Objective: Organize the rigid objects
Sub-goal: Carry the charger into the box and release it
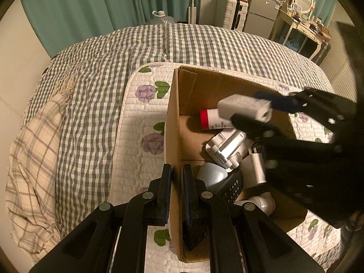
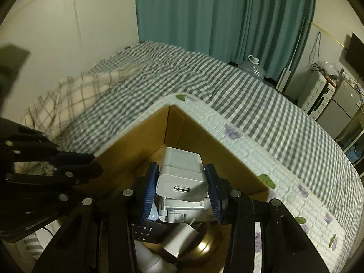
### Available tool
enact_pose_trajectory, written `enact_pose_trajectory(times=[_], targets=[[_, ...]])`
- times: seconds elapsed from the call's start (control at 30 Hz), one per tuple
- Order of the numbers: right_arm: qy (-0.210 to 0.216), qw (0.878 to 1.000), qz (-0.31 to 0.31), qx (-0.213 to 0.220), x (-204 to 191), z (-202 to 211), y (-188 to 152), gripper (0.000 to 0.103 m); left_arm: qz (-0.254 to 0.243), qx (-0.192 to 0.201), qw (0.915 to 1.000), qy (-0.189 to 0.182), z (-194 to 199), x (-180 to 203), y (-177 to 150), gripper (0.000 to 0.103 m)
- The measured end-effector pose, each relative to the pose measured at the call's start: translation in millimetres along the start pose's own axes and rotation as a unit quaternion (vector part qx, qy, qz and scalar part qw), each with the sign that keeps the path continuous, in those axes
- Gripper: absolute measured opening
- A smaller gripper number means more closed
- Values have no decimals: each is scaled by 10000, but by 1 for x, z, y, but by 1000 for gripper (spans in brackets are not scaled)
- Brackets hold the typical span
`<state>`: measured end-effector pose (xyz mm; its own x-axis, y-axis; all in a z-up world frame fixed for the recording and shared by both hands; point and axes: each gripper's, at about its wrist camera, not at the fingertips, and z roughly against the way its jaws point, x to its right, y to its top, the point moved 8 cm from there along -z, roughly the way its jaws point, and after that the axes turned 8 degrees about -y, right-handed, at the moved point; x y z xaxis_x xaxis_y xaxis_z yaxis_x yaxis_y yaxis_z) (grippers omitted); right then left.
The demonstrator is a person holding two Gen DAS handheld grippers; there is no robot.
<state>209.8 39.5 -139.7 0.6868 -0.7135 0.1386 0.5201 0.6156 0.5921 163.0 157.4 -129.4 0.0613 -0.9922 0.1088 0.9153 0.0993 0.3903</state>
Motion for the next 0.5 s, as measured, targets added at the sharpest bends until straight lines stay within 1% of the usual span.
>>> enact_pose_trajectory(times=[0.3, 0.43, 0.5], targets=[[-55, 9989, 92, -464, -5, -44, -24, 41, 4, -9, 10000, 14, -2, 1, -1, 9], [40, 9981, 100, -604, -9, -54, -34, 41, 28, -22, 10000, 3, -2, 2, -1, 9], [27, 9979, 201, -619, -13, -55, -36, 41, 29, -24, 10000, 9, -2, 1, -1, 9]])
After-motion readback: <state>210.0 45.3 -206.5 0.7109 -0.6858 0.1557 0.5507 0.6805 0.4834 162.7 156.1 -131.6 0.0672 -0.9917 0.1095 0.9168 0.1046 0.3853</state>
